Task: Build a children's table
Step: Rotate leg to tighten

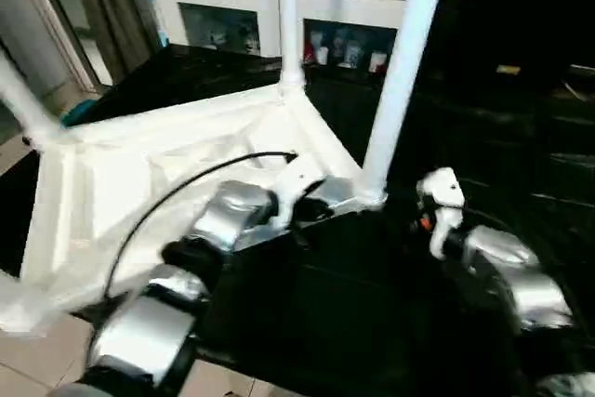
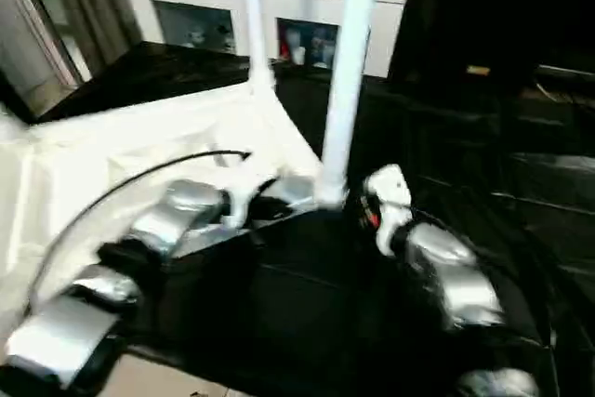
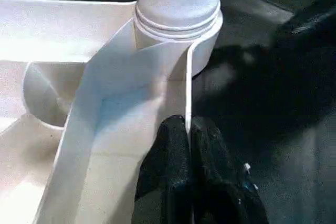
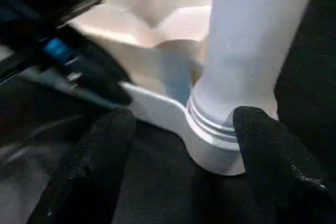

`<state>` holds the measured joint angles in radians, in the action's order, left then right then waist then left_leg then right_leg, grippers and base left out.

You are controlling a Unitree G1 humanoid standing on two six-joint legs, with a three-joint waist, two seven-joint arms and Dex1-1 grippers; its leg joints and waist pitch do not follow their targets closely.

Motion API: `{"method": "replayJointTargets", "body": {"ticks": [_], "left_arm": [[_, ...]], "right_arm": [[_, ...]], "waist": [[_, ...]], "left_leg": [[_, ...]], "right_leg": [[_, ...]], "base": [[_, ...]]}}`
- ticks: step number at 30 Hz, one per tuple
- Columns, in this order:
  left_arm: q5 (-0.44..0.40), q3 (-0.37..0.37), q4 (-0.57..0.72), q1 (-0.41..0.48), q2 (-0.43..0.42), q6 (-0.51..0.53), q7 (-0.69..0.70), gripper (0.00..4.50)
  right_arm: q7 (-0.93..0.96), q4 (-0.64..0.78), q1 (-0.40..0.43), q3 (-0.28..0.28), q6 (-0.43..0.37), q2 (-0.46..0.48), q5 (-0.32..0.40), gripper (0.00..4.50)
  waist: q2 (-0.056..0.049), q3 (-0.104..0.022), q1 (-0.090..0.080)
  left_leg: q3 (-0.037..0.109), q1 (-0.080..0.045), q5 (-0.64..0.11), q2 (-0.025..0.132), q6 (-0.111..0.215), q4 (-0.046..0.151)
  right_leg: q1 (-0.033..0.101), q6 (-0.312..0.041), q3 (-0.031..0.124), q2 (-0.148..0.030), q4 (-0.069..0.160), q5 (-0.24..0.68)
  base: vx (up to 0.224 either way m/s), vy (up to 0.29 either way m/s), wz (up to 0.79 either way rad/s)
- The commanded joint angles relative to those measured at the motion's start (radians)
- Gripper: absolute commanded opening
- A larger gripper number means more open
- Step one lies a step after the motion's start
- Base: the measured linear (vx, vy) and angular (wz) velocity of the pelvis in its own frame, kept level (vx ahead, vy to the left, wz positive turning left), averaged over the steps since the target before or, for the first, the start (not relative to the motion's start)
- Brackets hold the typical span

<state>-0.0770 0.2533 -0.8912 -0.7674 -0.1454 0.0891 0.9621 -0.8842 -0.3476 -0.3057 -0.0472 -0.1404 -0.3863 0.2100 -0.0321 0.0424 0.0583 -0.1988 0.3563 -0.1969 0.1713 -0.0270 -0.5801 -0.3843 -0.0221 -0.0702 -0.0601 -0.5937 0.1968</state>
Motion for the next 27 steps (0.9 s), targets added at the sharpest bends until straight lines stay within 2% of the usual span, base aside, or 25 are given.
{"method": "replayJointTargets", "body": {"ticks": [1,3,4,6,8,10,15,21,25,27], "left_arm": [[0.033,0.034,0.041,0.037,-0.005,-0.018,0.132,0.00],[0.062,0.046,0.092,0.063,-0.032,-0.011,0.227,0.00],[0.075,0.060,0.133,0.081,-0.054,0.012,0.285,0.00],[0.082,0.072,0.160,0.094,-0.069,0.022,0.322,0.00],[0.086,0.083,0.188,0.111,-0.088,0.037,0.361,0.00],[0.088,0.088,0.208,0.124,-0.097,0.045,0.389,0.00],[0.097,0.092,0.269,0.150,-0.113,0.078,0.412,0.00],[0.098,0.092,0.292,0.157,-0.119,0.095,0.420,0.00],[0.100,0.093,0.311,0.167,-0.124,0.108,0.421,0.00],[0.101,0.090,0.313,0.168,-0.122,0.111,0.413,0.00]], "right_arm": [[-0.068,0.033,0.005,-0.032,-0.003,-0.017,0.014,3.18],[-0.102,0.038,0.010,-0.031,-0.002,-0.036,0.021,3.18],[-0.121,0.046,0.013,-0.033,-0.004,-0.049,0.026,3.18],[-0.136,0.053,0.016,-0.037,-0.006,-0.059,0.025,3.18],[-0.157,0.059,0.020,-0.047,-0.003,-0.075,0.021,3.18],[-0.176,0.067,0.023,-0.050,-0.009,-0.083,0.029,3.18],[-0.231,0.095,0.033,-0.061,-0.035,-0.088,0.057,3.18],[-0.246,0.092,0.030,-0.070,-0.041,-0.088,0.062,2.59],[-0.256,0.097,0.033,-0.069,-0.048,-0.089,0.067,2.43],[-0.252,0.097,0.035,-0.066,-0.051,-0.087,0.070,2.26]], "waist": [[0.018,-0.051,0.011],[0.014,-0.052,0.014],[0.017,-0.052,0.013],[0.014,-0.052,0.016],[0.010,-0.051,0.028],[0.011,-0.049,0.042],[0.013,-0.049,0.048],[0.014,-0.051,0.050],[0.016,-0.052,0.050],[0.014,-0.052,0.050]], "left_leg": [[0.036,0.004,-0.150,0.068,0.110,0.059],[0.035,0.001,-0.147,0.072,0.105,0.059],[0.035,0.002,-0.143,0.072,0.105,0.059],[0.033,-0.001,-0.134,0.075,0.104,0.060],[0.029,-0.007,-0.147,0.077,0.098,0.058],[0.028,-0.011,-0.165,0.079,0.084,0.061],[0.032,-0.006,-0.163,0.080,0.071,0.063],[0.031,-0.004,-0.144,0.075,0.076,0.060],[0.031,-0.005,-0.141,0.075,0.076,0.060],[0.031,-0.004,-0.137,0.074,0.078,0.059]], "right_leg": [[0.050,-0.217,0.054,-0.104,0.081,0.206],[0.047,-0.234,0.054,-0.104,0.076,0.179],[0.047,-0.237,0.054,-0.103,0.074,0.166],[0.043,-0.250,0.055,-0.102,0.070,0.141],[0.038,-0.256,0.056,-0.103,0.071,0.151],[0.036,-0.245,0.058,-0.103,0.073,0.182],[0.040,-0.228,0.059,-0.107,0.071,0.191],[0.040,-0.216,0.057,-0.104,0.071,0.196],[0.040,-0.216,0.057,-0.104,0.071,0.190],[0.040,-0.217,0.057,-0.104,0.070,0.186]], "base": [[0.000,0.000,0.00],[0.000,0.000,0.00],[0.000,0.000,0.00],[0.000,0.000,0.00],[0.000,0.000,0.00],[0.000,0.000,0.00],[0.000,0.000,0.00],[0.000,0.000,0.00],[0.000,0.000,0.00],[0.000,0.000,0.00]]}}
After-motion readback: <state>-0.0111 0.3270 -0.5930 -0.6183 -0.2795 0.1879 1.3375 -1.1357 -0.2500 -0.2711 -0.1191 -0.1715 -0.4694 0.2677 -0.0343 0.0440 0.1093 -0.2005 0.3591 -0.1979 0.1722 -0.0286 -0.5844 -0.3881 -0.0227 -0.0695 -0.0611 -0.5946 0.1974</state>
